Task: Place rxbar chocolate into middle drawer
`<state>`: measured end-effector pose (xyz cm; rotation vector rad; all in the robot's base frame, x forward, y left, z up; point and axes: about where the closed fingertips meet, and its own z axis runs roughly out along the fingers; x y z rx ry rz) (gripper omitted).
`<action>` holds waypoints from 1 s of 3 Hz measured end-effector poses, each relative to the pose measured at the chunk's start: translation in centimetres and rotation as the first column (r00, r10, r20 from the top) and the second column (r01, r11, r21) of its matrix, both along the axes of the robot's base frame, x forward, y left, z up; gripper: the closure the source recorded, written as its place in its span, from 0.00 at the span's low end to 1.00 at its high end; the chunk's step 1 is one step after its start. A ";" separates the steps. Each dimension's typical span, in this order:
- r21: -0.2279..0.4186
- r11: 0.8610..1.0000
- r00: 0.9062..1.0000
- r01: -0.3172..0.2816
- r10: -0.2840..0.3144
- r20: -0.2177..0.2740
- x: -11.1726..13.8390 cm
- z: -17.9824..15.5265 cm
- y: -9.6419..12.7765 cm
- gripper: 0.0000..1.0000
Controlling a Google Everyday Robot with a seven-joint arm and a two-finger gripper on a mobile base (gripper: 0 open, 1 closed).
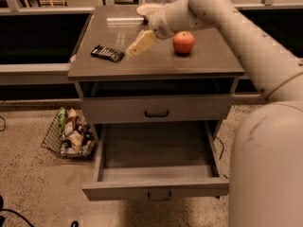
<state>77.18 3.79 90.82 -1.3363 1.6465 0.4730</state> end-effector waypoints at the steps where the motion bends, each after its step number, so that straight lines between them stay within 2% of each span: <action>1: 0.097 0.995 0.999 0.012 -0.007 -0.049 3.1 -1.8 3.2 0.00; 2: 0.124 0.992 0.994 0.023 -0.009 -0.113 5.3 -3.9 6.3 0.00; 3: 0.100 0.995 0.989 0.017 -0.002 -0.147 6.0 -5.0 9.3 0.00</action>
Offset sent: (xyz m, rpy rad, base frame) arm 0.0858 0.0931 -0.0561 0.1511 0.1863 -0.0331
